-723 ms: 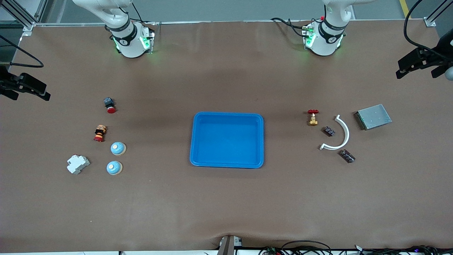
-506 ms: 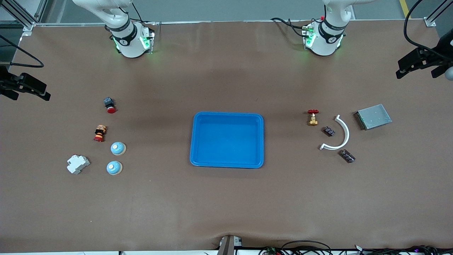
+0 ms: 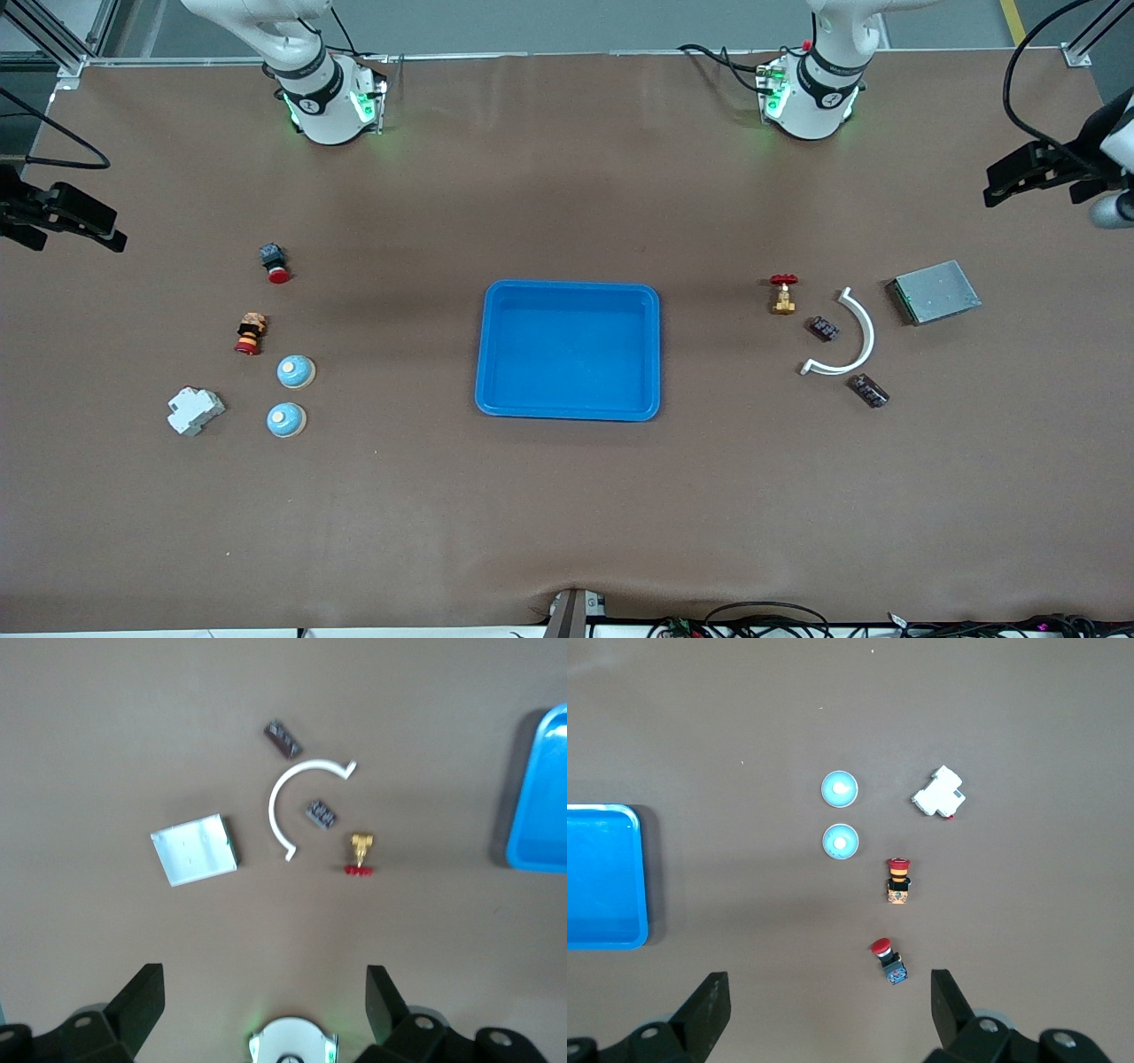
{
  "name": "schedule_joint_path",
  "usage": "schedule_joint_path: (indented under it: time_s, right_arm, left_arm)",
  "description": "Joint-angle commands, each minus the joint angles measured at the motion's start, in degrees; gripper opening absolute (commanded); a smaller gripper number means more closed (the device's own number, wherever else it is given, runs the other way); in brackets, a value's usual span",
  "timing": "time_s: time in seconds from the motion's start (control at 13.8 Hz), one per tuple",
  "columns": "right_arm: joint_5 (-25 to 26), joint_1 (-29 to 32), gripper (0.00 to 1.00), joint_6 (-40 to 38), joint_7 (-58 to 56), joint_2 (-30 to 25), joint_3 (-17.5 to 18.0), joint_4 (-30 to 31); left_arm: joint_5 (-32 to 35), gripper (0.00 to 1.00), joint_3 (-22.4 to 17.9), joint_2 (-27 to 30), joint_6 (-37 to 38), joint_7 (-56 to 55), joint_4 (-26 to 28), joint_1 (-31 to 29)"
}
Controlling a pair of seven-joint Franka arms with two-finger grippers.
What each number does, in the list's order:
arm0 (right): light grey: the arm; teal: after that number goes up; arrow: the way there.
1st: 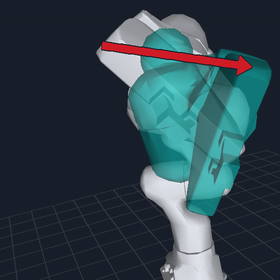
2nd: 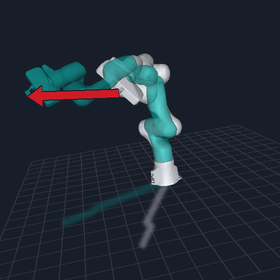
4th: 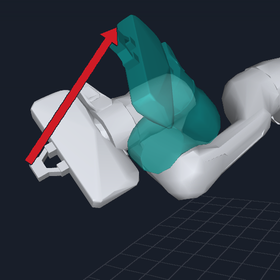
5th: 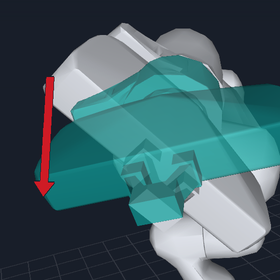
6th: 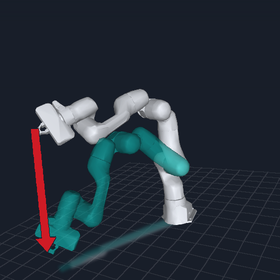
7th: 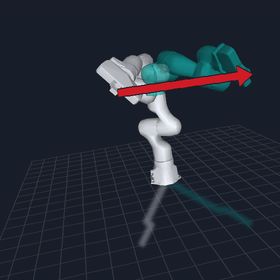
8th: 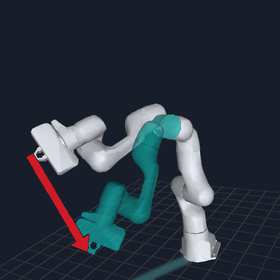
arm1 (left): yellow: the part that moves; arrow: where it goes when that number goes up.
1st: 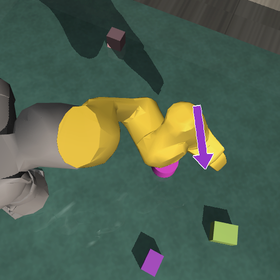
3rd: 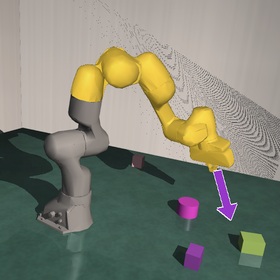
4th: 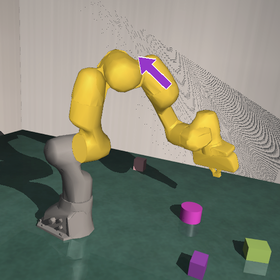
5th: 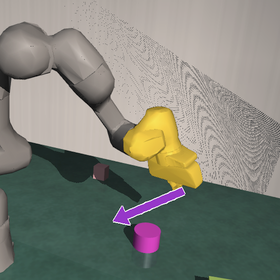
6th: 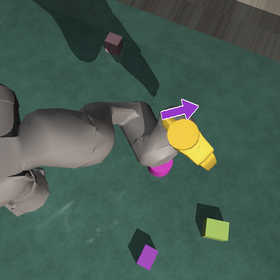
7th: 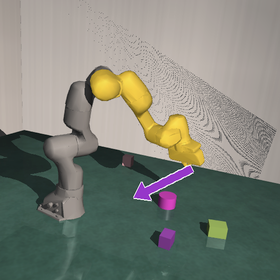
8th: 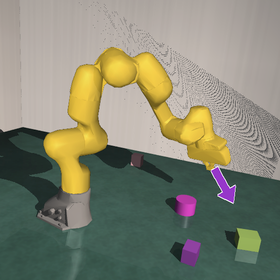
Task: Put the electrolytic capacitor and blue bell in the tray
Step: 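Reach the right gripper to a blue bell while the left gripper reaches a capacitor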
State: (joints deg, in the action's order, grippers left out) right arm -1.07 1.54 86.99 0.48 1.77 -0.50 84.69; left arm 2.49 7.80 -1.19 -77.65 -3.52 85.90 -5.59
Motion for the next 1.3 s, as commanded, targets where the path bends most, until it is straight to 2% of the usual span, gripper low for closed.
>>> schedule_joint_path:
  time_s: [0.0,0.22,0.36,0.58,0.72,0.87,1.08,1.23]
  right_arm:
    - [0.63,-0.84,1.0,-0.06,0.31,-1.07,-0.12,0.91]
    - [0.89,-1.19,1.0,0.64,0.31,-0.2,0.06,1.0]
    - [0.89,-1.1,1.0,4.13,0.31,0.33,0.06,4.75]
    - [0.98,-0.84,1.0,19.75,-0.39,0.25,0.06,18.36]
    - [1.15,-0.75,1.0,27.59,-0.83,2.17,-0.03,24.7]
    - [1.42,-0.58,1.0,33.39,-1.01,5.16,-0.03,28.32]
    - [1.42,-1.01,1.0,45.33,-1.01,6.83,-0.03,35.69]
    - [1.42,-1.02,1.0,50.19,-1.01,10.6,-0.03,36.86]
  left_arm:
    - [1.02,1.0,0.19,-0.13,0.4,-4.11,2.95,-2.4]
    - [0.5,1.0,0.2,-0.13,-4.41,-10.61,9.78,-2.59]
    - [0.58,1.0,0.28,0.49,-9.86,-15.53,15.86,-2.59]
    - [0.5,1.0,0.55,0.49,-15.49,-23.61,21.66,-2.5]
    - [0.23,1.0,0.81,0.4,-19.44,-28.55,26.05,-2.06]
    - [0.23,1.0,0.9,0.4,-23.23,-29.09,30.62,-2.23]
    - [-0.03,1.0,0.9,0.05,-31.91,-31.19,36.25,-2.5]
    - [-0.03,1.0,0.99,-0.48,-37.28,-34.52,39.6,-2.06]
